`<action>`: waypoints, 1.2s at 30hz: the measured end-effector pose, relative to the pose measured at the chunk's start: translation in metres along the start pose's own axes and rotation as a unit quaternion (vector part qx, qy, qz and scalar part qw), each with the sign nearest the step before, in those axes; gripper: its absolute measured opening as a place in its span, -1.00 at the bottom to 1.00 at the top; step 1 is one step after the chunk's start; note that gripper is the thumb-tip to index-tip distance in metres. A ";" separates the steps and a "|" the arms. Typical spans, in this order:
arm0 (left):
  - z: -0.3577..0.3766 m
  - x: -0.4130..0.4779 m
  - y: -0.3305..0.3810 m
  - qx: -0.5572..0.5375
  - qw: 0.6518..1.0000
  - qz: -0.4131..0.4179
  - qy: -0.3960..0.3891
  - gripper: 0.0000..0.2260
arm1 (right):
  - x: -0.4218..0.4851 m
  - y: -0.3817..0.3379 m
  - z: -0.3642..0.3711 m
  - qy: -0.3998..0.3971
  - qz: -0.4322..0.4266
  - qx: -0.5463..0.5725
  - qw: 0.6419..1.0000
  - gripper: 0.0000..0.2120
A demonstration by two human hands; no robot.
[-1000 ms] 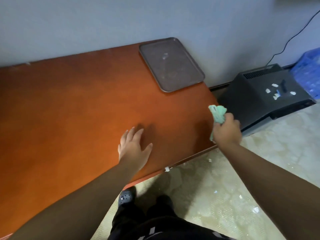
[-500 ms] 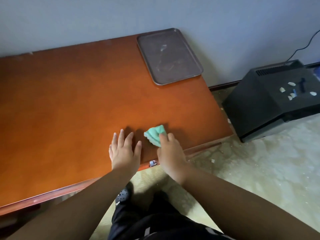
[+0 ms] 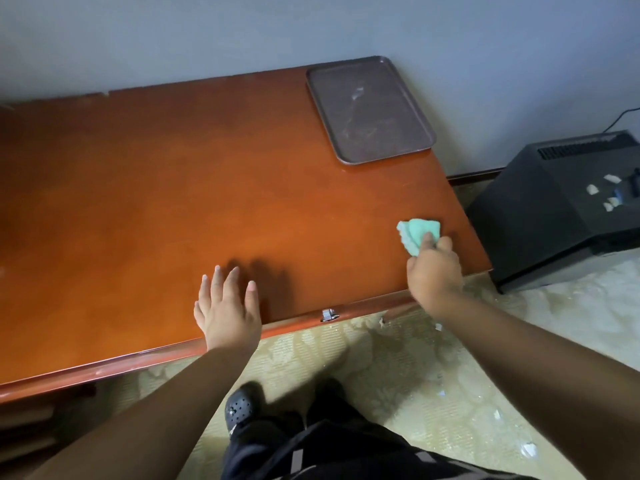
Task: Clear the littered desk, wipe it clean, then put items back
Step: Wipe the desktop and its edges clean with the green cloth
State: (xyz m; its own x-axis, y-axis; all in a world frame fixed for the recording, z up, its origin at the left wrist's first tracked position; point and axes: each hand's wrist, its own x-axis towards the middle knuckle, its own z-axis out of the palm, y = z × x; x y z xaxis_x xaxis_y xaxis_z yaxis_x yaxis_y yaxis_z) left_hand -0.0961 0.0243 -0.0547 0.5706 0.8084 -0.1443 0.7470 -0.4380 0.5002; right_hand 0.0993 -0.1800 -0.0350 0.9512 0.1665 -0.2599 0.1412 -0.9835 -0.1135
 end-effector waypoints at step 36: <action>-0.192 -0.001 -0.288 -0.027 0.991 -0.131 0.018 -0.57 | -0.237 -0.384 0.114 -0.103 -0.161 0.104 0.976 -0.51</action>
State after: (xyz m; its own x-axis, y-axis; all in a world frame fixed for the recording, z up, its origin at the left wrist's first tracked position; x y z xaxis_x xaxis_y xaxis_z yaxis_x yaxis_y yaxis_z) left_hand -0.3777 0.2254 -0.0344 0.3465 0.9056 -0.2447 0.8480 -0.1909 0.4945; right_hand -0.2119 0.1659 -0.0392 0.7885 0.4956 -0.3642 0.3440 -0.8463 -0.4068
